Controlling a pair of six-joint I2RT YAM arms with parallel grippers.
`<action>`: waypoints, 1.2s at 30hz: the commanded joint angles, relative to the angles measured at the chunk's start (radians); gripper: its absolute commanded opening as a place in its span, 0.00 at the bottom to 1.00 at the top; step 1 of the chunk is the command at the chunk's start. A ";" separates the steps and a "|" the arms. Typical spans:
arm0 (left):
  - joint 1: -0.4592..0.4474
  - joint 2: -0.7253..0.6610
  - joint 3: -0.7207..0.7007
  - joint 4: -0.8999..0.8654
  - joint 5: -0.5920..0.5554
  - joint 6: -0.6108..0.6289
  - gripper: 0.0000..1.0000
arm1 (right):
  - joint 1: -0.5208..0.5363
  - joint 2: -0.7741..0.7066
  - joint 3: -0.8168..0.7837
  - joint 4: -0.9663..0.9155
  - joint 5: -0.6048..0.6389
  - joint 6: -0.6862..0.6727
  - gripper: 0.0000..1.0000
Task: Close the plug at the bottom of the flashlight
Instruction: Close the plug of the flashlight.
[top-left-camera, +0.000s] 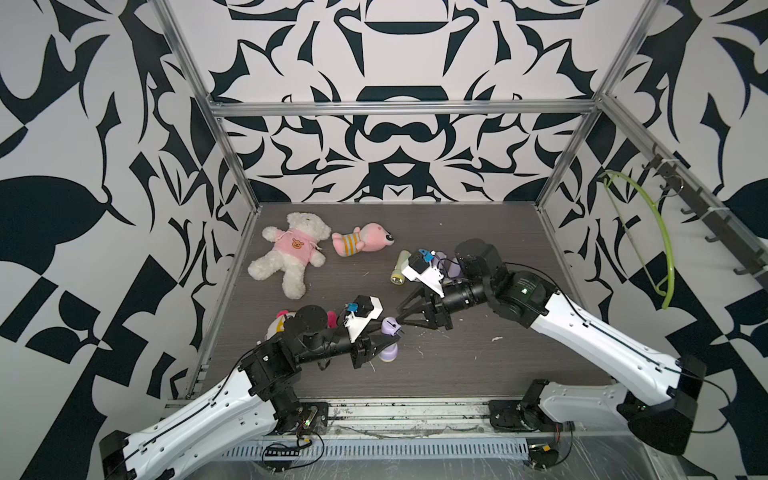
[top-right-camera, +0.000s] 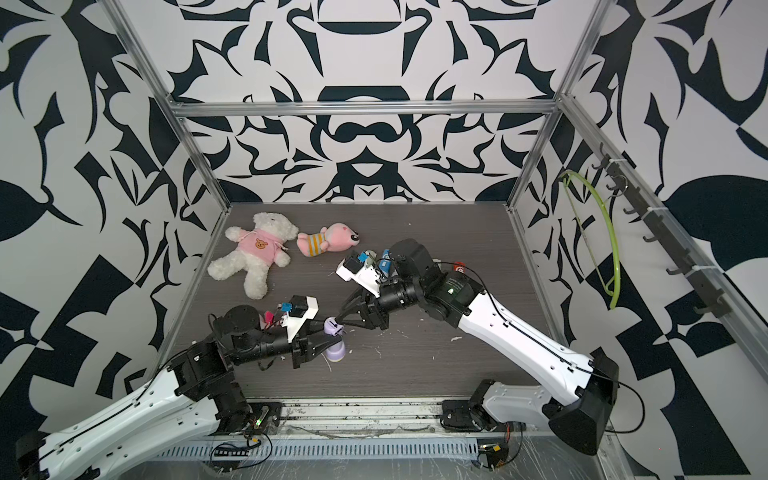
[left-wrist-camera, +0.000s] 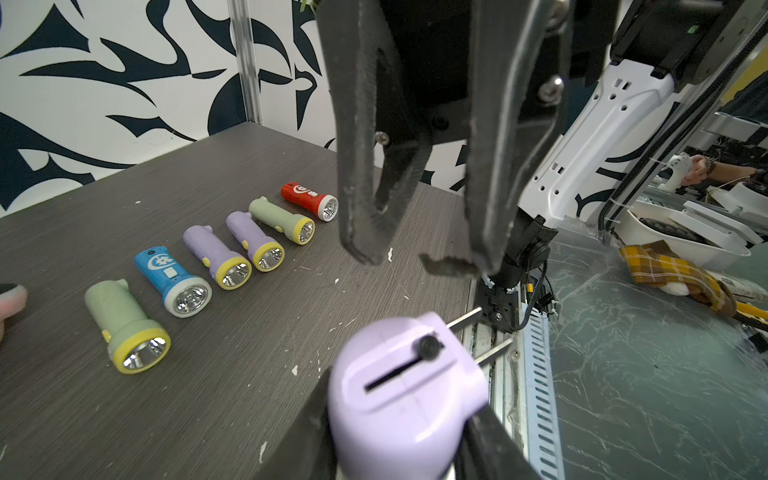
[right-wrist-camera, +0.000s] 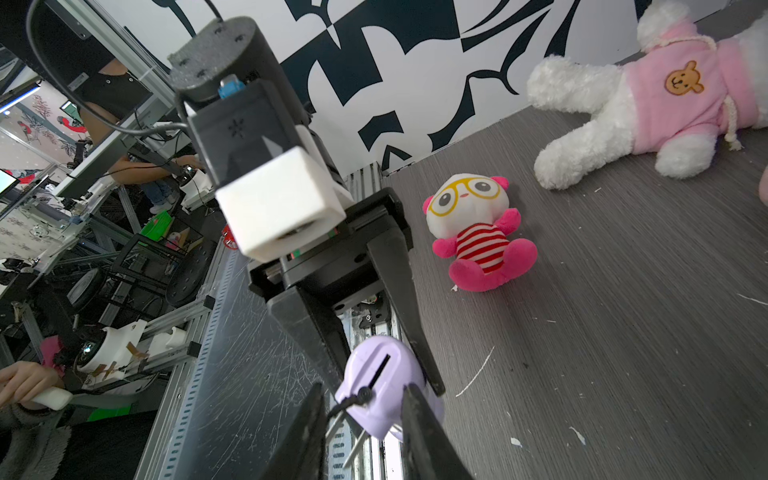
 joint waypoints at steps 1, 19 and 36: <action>0.006 -0.019 0.027 0.029 0.001 0.007 0.03 | 0.005 -0.016 0.008 -0.003 -0.003 -0.020 0.33; 0.007 0.026 0.051 0.034 0.054 0.004 0.07 | 0.023 0.061 0.034 -0.048 0.018 -0.066 0.44; 0.015 0.058 0.075 0.022 0.155 0.009 0.07 | 0.023 0.049 0.072 -0.117 -0.060 -0.165 0.42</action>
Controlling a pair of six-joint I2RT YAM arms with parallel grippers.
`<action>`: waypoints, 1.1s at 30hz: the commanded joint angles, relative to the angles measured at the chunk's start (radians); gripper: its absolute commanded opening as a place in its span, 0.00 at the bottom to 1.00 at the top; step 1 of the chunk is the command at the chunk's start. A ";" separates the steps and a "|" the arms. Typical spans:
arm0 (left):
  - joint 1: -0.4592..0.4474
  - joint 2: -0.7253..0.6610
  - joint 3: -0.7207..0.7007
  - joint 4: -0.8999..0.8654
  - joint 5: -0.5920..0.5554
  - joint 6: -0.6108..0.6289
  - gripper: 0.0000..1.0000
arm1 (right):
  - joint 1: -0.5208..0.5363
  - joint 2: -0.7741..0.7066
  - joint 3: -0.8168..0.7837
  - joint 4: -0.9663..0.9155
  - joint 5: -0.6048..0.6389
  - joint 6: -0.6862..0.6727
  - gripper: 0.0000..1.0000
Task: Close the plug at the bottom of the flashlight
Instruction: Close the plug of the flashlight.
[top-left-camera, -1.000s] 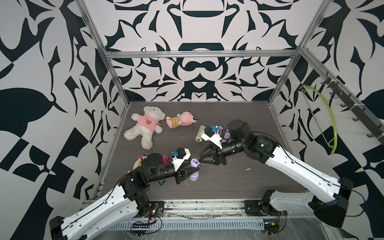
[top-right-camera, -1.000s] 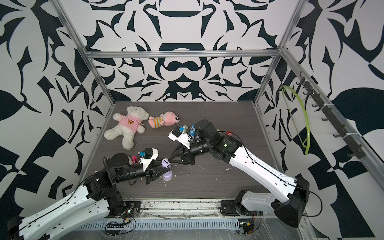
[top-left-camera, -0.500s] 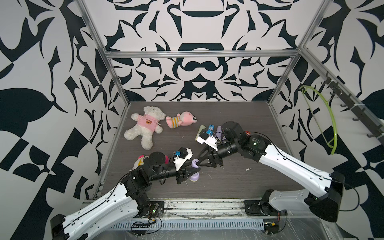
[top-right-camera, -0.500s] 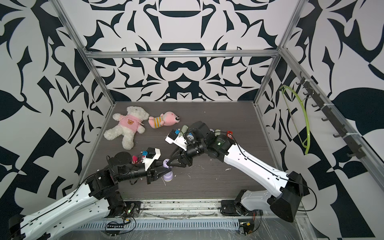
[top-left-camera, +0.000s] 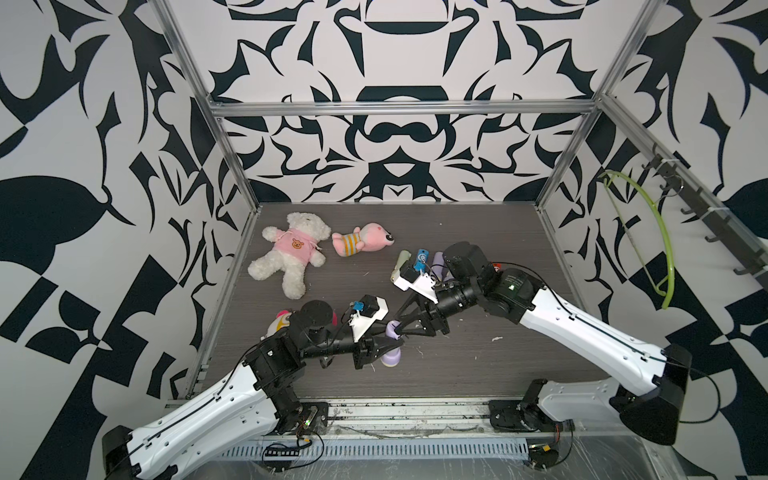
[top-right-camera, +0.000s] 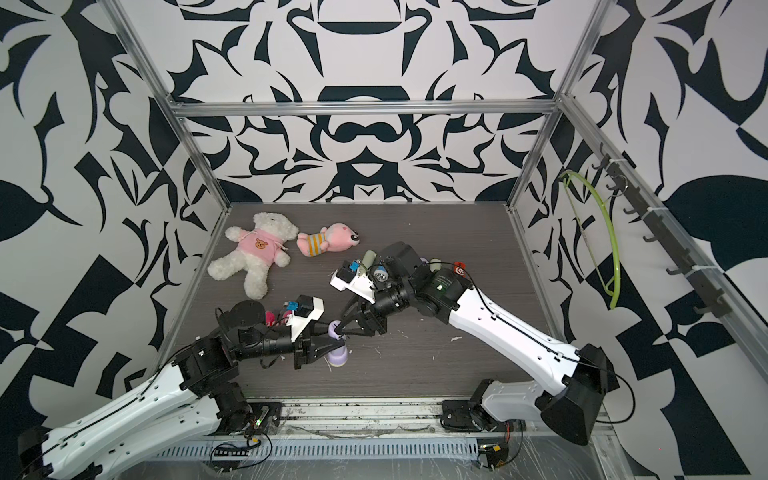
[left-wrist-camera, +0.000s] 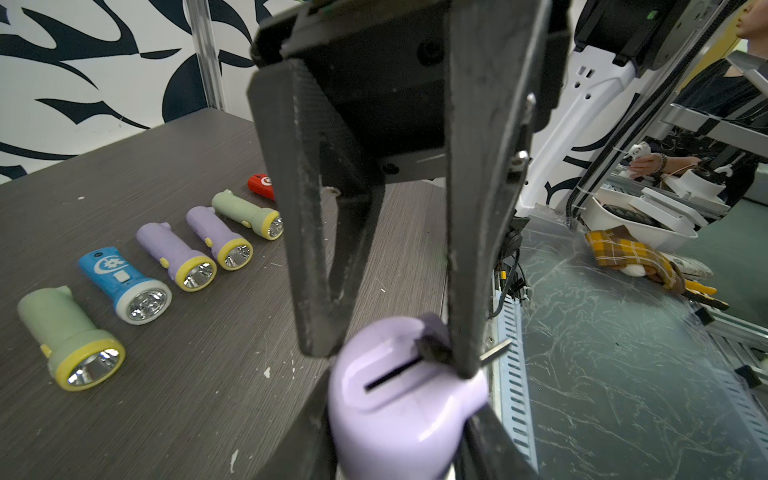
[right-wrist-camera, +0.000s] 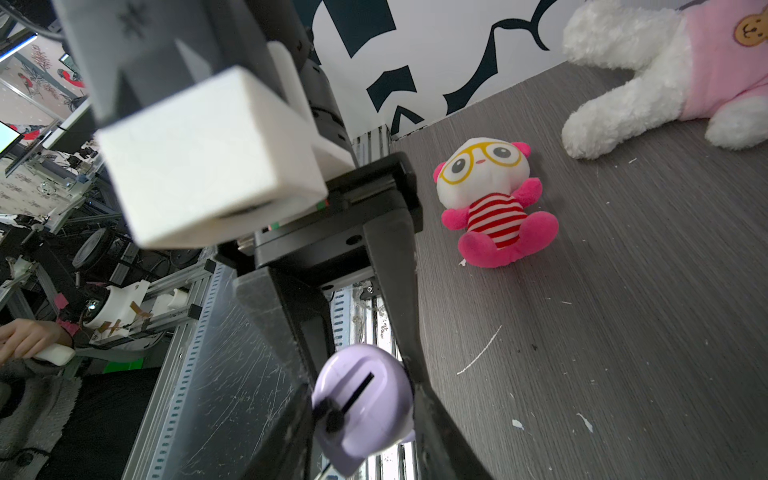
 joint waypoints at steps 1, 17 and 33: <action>0.005 -0.003 0.041 0.030 0.044 0.007 0.07 | 0.005 -0.014 0.051 -0.027 -0.034 -0.042 0.42; 0.007 0.011 0.043 0.025 0.076 0.008 0.07 | 0.003 -0.024 0.091 -0.061 -0.040 -0.082 0.45; 0.007 0.010 0.050 0.028 0.106 0.004 0.08 | 0.003 -0.002 0.075 -0.094 -0.050 -0.127 0.39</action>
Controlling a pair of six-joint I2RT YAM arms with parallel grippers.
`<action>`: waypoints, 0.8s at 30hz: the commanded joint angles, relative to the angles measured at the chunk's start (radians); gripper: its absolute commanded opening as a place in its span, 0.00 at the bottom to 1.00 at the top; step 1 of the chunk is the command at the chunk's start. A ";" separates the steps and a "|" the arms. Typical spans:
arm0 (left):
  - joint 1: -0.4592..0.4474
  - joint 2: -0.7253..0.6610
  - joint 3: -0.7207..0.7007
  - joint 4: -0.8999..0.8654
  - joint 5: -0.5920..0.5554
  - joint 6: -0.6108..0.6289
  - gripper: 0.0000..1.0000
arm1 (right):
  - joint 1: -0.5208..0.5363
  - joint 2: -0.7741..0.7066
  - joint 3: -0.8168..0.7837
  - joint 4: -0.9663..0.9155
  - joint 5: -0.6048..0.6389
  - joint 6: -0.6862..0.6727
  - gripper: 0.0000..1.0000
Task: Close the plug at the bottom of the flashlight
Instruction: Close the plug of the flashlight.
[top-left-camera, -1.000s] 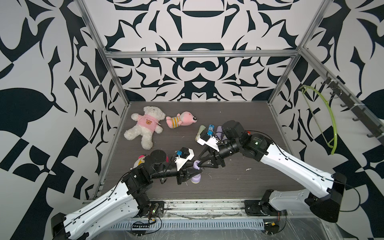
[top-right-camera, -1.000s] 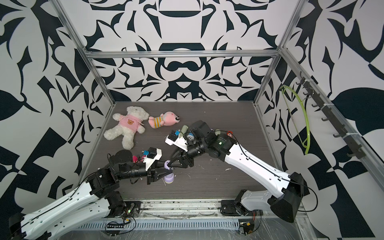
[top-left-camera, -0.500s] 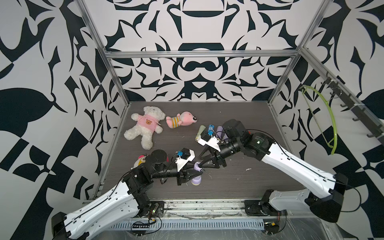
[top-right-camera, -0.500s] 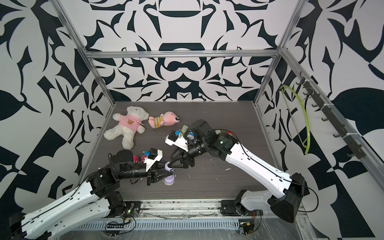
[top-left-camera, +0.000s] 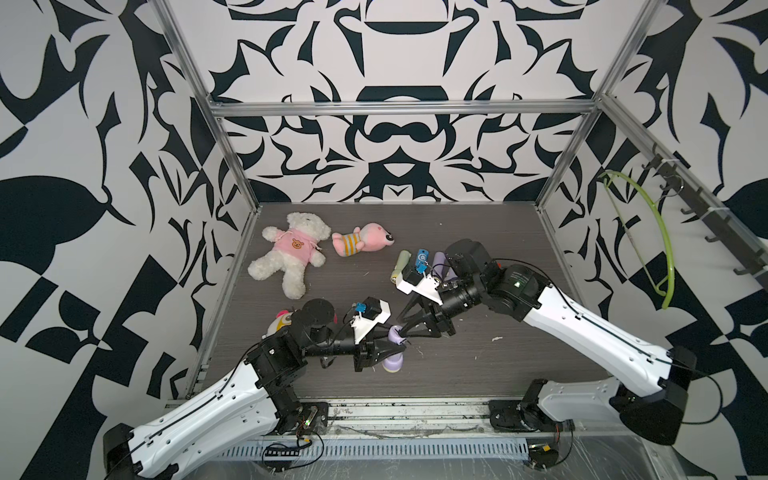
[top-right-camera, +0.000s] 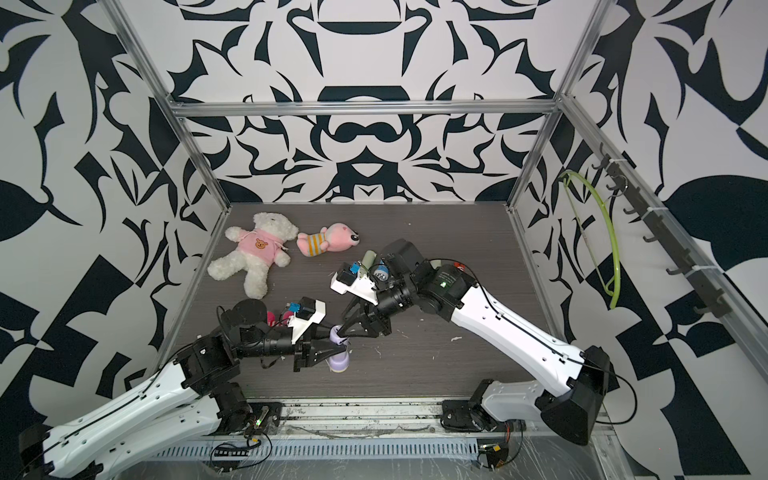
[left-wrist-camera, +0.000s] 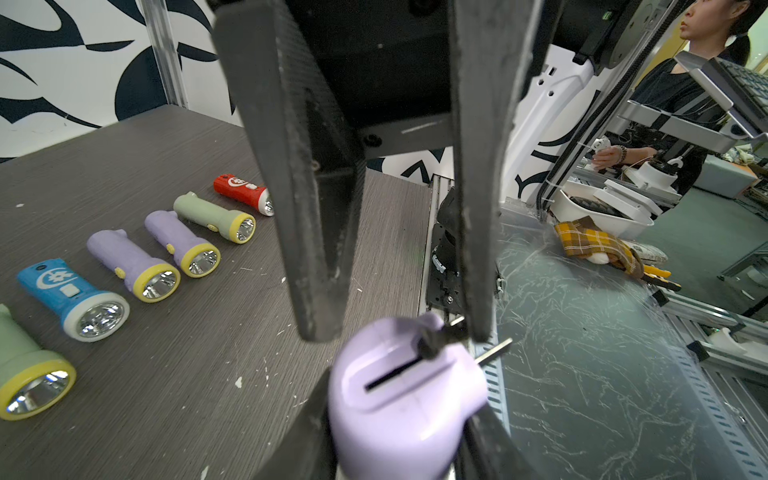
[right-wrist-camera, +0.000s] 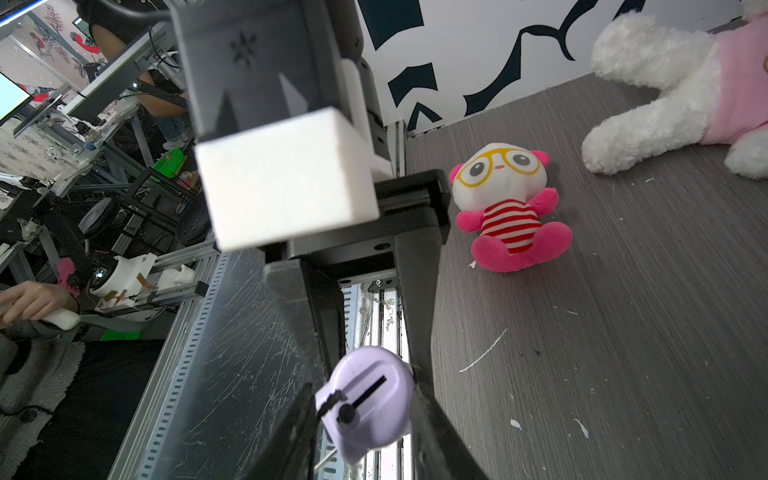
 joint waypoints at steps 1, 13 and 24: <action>0.005 -0.003 0.045 0.027 0.034 0.003 0.08 | 0.001 0.000 0.024 0.000 -0.019 -0.025 0.39; 0.006 0.012 0.063 0.027 0.069 0.003 0.08 | -0.001 0.023 0.027 0.001 -0.041 -0.042 0.35; 0.009 0.013 0.068 0.017 0.069 0.005 0.08 | -0.022 0.014 0.030 -0.040 -0.096 -0.074 0.38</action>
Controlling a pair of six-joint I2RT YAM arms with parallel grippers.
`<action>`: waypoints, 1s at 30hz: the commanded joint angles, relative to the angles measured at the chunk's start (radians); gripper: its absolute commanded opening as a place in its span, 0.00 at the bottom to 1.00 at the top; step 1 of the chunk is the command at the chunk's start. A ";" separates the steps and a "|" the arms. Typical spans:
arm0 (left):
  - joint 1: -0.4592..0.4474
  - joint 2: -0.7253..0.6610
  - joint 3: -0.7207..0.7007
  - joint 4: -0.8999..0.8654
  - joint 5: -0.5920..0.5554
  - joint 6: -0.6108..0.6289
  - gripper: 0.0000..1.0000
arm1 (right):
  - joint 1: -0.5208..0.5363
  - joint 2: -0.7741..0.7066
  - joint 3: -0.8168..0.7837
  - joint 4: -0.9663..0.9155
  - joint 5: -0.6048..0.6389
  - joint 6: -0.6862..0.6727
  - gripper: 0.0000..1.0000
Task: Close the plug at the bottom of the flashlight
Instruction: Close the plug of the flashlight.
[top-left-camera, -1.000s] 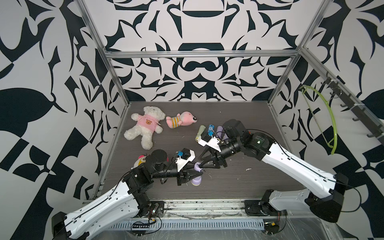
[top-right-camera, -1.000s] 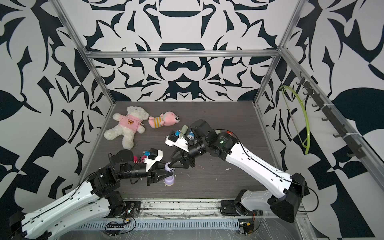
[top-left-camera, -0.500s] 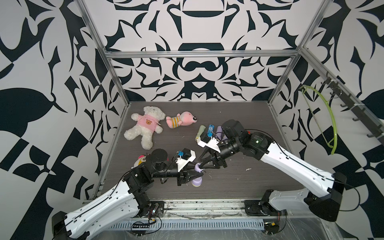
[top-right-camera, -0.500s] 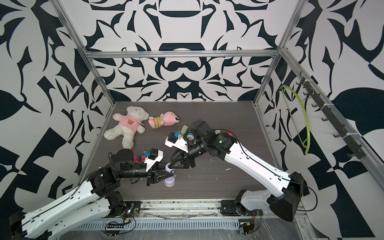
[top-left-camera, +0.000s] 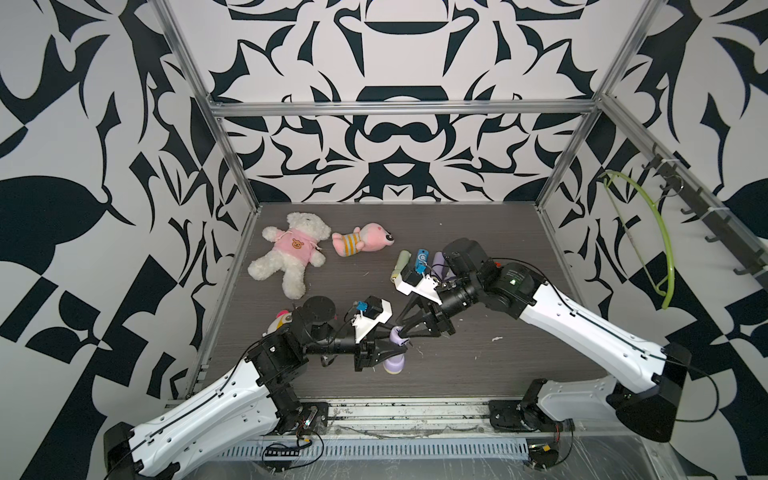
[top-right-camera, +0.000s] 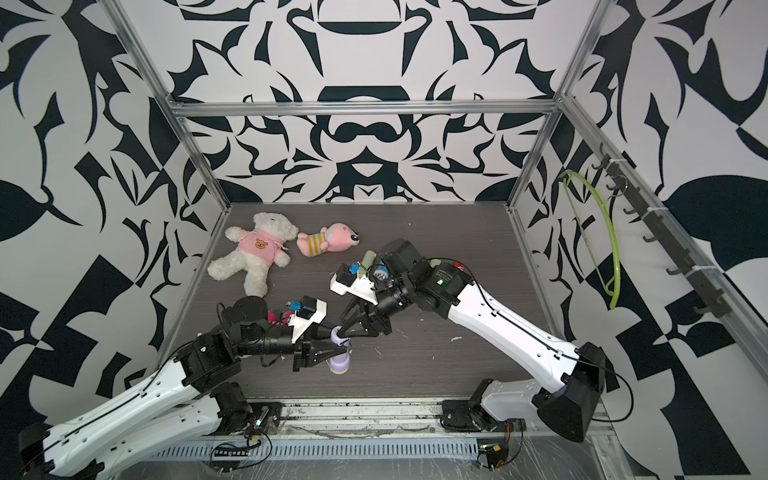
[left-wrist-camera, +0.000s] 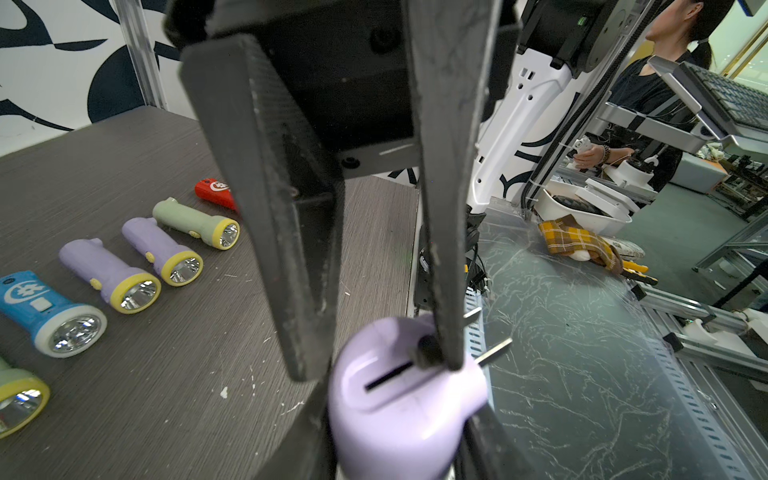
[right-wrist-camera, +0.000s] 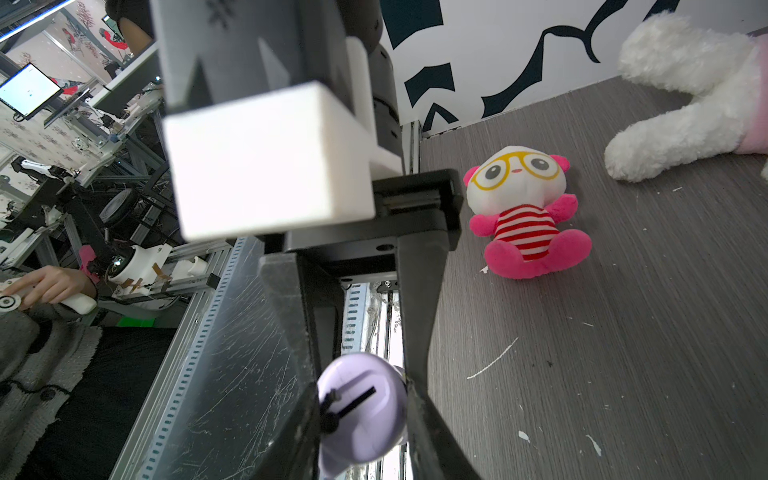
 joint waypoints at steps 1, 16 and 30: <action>0.006 -0.007 0.044 0.022 0.021 0.003 0.08 | -0.005 -0.008 0.029 -0.029 -0.030 -0.029 0.38; 0.008 -0.007 0.044 0.040 0.046 -0.009 0.08 | -0.008 0.025 0.025 -0.011 -0.048 -0.021 0.27; 0.008 -0.007 0.051 0.042 0.057 -0.007 0.08 | -0.008 0.059 0.016 -0.001 -0.037 -0.010 0.17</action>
